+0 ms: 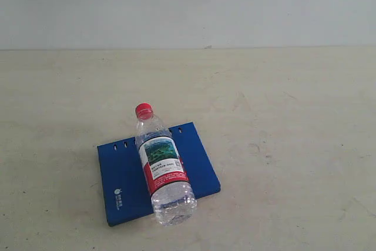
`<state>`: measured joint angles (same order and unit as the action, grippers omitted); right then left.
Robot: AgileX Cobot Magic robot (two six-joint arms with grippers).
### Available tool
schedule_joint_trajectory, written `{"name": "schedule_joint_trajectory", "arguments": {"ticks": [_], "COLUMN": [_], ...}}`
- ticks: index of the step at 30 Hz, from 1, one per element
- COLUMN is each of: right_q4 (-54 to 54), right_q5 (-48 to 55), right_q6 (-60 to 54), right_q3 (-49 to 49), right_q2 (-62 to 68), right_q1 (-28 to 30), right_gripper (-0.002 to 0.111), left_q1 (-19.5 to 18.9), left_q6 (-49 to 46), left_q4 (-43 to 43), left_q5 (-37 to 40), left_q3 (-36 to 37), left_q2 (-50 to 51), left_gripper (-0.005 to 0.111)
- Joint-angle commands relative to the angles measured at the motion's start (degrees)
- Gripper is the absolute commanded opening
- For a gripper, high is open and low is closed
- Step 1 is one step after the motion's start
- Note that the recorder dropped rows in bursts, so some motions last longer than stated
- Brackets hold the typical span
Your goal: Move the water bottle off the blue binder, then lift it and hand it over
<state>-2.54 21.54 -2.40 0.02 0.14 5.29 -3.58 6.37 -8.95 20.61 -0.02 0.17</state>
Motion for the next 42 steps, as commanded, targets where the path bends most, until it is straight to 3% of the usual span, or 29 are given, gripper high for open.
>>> {"name": "schedule_joint_trajectory", "arguments": {"ticks": [1,11,21,29,36,38,40,42], "right_q4": [-0.2,0.4,5.5,-27.9,-32.8,-29.3,-16.1,2.5], "right_q5": [-0.8,-1.3,-7.8,-27.8,-36.8,-38.3,-33.8,-24.6], "right_q6": [-0.1,-0.7,-13.0,12.7,18.4,18.4,19.5,29.9], "right_q3": [0.0,0.0,0.0,0.0,0.0,0.0,-2.5,-8.1], "right_q2": [-0.1,-0.1,-0.1,-0.1,-0.1,-0.1,-0.1,-0.1], "right_q1": [0.4,0.4,0.4,0.4,0.4,0.4,-0.2,-2.2], "right_gripper": [0.000,0.000,0.000,0.000,0.000,0.000,0.000,0.000], "left_q1": [0.3,0.3,0.8,0.8,0.8,0.8,0.8,0.8], "left_q6": [-0.1,-0.1,-0.1,-0.1,-0.1,-0.1,-0.1,-0.1], "left_q4": [0.2,0.2,0.2,0.2,0.2,0.2,0.2,0.2], "left_q5": [-0.1,-0.1,-0.1,-0.1,-0.1,-0.1,-0.1,-0.1], "left_q3": [0.0,0.0,0.0,0.0,0.0,0.0,0.0,0.0], "left_q2": [-0.2,-0.2,-0.2,-0.2,-0.2,-0.2,-0.2,-0.2], "left_gripper": [0.005,0.005,0.005,0.005,0.005,0.005,0.005,0.005]}}
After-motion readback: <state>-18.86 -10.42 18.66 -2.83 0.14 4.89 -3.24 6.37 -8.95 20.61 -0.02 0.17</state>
